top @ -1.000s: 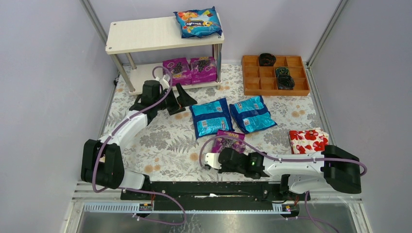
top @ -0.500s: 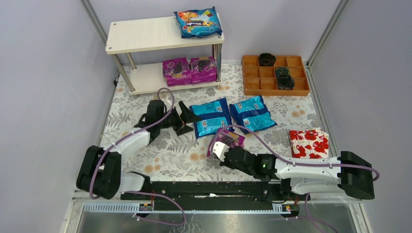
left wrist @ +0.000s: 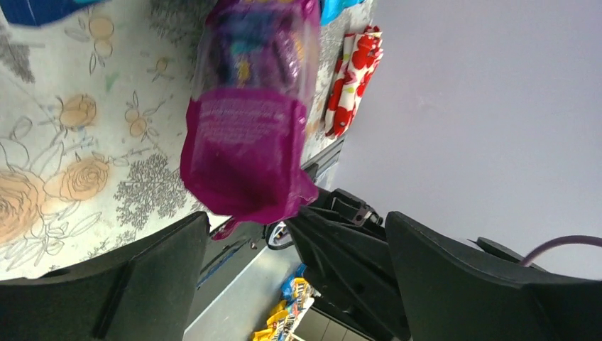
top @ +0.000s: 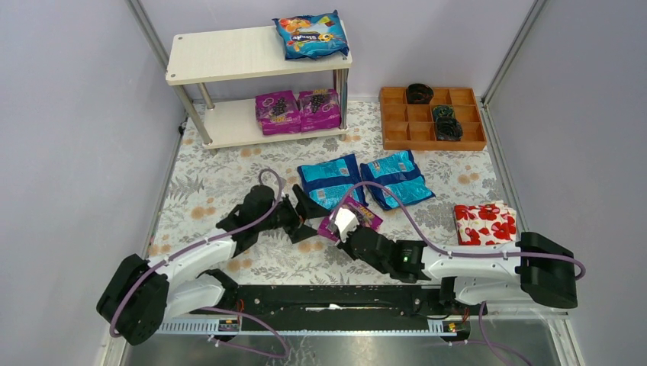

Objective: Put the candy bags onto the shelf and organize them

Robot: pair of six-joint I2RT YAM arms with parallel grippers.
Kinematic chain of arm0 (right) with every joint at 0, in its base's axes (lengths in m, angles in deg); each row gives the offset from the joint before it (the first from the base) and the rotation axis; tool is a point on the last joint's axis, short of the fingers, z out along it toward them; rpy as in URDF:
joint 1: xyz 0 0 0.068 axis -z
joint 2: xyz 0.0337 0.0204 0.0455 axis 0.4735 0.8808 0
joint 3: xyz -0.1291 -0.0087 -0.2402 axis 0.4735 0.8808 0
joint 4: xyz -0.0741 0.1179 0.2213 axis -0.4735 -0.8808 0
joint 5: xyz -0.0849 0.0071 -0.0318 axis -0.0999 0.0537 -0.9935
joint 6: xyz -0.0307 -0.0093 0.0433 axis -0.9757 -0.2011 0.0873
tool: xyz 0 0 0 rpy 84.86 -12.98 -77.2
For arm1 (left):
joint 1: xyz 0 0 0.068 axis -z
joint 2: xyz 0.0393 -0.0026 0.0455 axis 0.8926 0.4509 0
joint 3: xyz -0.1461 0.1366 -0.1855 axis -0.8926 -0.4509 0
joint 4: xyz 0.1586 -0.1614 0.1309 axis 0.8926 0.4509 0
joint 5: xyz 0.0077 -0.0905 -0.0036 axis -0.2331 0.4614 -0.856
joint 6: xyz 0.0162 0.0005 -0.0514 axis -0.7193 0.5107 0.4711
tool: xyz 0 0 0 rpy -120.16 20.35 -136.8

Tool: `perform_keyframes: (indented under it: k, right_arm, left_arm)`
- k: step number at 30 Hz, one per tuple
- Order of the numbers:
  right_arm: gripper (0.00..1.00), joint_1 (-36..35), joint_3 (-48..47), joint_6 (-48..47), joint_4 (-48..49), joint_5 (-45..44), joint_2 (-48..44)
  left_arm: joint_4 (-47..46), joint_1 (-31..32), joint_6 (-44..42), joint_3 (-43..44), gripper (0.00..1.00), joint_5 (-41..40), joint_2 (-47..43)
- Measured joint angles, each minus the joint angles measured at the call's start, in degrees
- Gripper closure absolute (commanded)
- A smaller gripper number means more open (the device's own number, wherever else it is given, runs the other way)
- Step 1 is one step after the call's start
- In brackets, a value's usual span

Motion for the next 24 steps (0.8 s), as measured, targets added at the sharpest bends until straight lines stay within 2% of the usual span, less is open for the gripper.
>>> perform_keyframes:
  k: [5,11,17,24]
  right_arm:
    - [1.0,0.1,-1.1,2.6,2.0,-1.1,1.3]
    - [1.0,0.1,-1.1,4.3,4.2,-1.4,1.2]
    - [1.0,0.1,-1.1,4.9,5.3,-1.3,1.2]
    - [1.0,0.1,-1.1,5.4,6.0,-1.0,1.2]
  left_arm:
    - [-1.4,4.8,4.3,-2.5,0.01,-4.8,0.1]
    - [-9.9,10.5,9.5,-7.9,0.01,-12.1,3.3]
    - [-17.0,14.9,9.1,-8.2,0.01,-20.5,6.0]
    - [-27.6,17.2,9.4,-8.0,0.04,-23.1,15.7]
